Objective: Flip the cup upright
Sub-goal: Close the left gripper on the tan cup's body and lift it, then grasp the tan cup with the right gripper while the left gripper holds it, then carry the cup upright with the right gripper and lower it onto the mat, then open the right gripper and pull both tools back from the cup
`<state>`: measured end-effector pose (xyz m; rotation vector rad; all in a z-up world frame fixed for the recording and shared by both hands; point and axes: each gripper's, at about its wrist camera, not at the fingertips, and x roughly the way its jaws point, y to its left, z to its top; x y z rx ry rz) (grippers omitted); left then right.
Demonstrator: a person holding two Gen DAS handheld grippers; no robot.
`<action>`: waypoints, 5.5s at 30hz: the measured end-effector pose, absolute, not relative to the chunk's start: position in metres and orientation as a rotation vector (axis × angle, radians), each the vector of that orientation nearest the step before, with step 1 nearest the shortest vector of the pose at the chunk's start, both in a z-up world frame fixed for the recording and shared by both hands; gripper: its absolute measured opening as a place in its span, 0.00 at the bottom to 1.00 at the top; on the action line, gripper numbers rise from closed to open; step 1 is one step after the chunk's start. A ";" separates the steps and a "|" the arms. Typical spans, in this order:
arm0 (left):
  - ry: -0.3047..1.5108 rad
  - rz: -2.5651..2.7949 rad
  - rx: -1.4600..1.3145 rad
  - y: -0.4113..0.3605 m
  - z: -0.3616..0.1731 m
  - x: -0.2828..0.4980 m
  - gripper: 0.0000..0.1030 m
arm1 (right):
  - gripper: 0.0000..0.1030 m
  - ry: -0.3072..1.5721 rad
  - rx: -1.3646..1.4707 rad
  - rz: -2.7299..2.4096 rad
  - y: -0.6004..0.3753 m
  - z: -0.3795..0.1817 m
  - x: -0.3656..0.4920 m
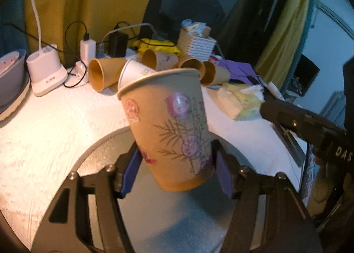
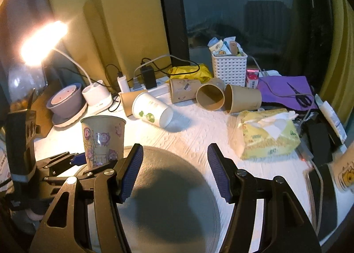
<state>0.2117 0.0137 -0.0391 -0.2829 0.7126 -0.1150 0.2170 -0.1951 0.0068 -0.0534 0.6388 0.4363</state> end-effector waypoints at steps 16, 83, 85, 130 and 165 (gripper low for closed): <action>0.568 -0.154 -0.136 -0.028 -0.031 0.115 0.61 | 0.62 0.590 -0.042 0.476 -0.202 0.020 0.125; 0.517 -0.162 -0.177 -0.001 -0.062 0.035 0.70 | 0.68 0.638 -0.060 0.524 -0.174 -0.037 0.094; 0.511 -0.147 -0.189 0.007 -0.062 0.038 0.70 | 0.68 0.633 -0.080 0.507 -0.171 -0.040 0.098; 0.552 -0.115 -0.299 0.030 -0.067 0.046 0.79 | 0.73 0.591 -0.149 0.382 -0.169 -0.071 0.106; 0.432 -0.109 -0.152 -0.018 -0.024 0.014 0.79 | 0.73 0.539 -0.093 0.365 -0.211 -0.036 0.040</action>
